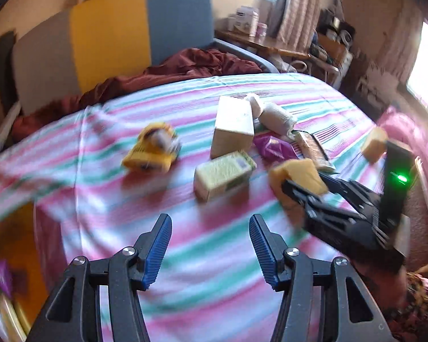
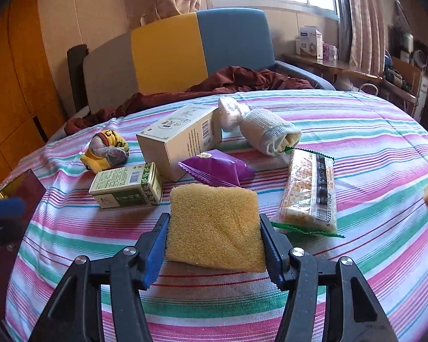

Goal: Organize objects
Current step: 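Grasp the yellow sponge with the right tool while the left tool grasps the green juice carton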

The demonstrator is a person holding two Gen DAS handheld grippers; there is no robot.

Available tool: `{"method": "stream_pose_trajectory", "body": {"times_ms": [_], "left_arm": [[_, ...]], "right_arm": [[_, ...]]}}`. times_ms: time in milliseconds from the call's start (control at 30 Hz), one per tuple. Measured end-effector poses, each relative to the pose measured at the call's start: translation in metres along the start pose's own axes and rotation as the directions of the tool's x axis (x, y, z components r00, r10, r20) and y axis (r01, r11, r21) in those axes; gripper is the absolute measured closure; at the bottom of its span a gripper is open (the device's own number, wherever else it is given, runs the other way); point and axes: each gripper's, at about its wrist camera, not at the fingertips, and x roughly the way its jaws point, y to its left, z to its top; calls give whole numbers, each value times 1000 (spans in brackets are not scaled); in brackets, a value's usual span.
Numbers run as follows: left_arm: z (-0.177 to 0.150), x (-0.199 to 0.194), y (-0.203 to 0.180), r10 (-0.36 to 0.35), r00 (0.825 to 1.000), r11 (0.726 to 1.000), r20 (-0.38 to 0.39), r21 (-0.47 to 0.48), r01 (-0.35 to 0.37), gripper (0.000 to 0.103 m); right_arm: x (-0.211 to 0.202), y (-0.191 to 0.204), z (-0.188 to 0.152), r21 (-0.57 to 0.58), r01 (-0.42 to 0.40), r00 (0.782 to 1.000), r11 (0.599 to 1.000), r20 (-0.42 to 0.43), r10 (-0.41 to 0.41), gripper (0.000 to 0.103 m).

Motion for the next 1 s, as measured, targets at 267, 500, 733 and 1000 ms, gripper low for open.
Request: {"method": "stream_pose_trajectory", "body": {"times_ms": [267,500,733,1000], "left_arm": [[33,60,-18,26,998,991,-64,133,-18,46],[16,73,-16,-96,986,988,-137,107,111,46],[17,47,-18,-109,993,991,-39,79,111,46],[34,72,-25,-36,998,990,-46,136,42,47]], "right_arm": [[2,-4,-2,28,-23,1000,999,8,22,43],[2,-9,-4,57,-49,999,997,11,49,43],[2,-12,-4,78,-68,998,995,15,67,43],[2,-13,-5,84,-71,997,994,16,70,43]]}}
